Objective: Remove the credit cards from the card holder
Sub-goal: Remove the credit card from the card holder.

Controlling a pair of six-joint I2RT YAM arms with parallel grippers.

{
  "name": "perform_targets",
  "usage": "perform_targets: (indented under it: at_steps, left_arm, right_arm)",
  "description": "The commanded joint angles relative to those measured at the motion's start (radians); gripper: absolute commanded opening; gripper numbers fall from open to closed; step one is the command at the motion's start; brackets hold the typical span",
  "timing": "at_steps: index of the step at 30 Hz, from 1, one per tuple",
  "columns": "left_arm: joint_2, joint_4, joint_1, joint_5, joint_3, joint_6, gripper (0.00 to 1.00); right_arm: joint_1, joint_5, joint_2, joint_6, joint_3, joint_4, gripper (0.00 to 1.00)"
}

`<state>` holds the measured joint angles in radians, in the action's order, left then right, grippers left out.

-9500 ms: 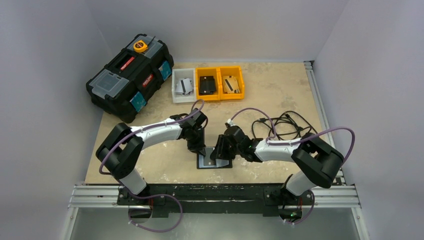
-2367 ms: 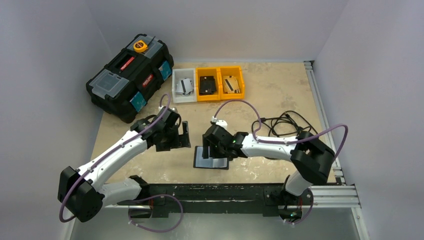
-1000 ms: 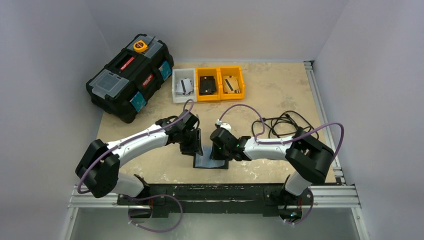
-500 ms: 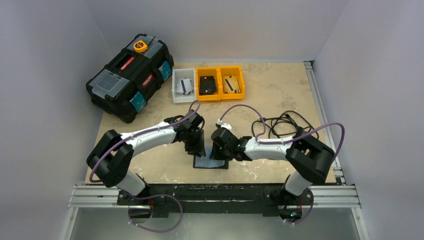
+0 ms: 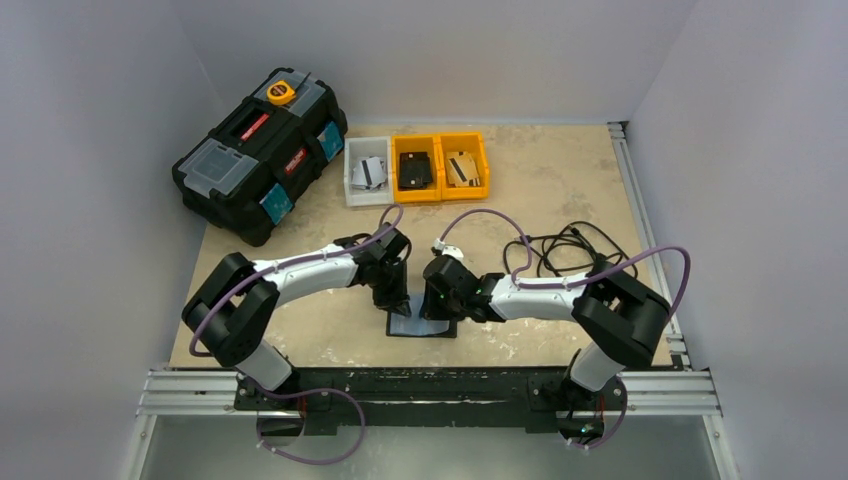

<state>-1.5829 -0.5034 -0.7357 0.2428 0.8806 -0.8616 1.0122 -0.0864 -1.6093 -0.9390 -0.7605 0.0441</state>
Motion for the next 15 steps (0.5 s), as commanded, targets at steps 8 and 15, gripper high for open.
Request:
perform_targets:
  at_steps: [8, 15]
  left_arm:
    - [0.088, -0.016, -0.006, -0.051, -0.045, -0.036, 0.00]
    - [0.114, 0.060, -0.026, 0.003, -0.042, -0.027, 0.13]
  right_arm:
    - [0.005, -0.021, 0.096, 0.040, -0.065, 0.132, 0.40]
    - [-0.021, -0.071, 0.188, 0.056, -0.083, 0.228, 0.42]
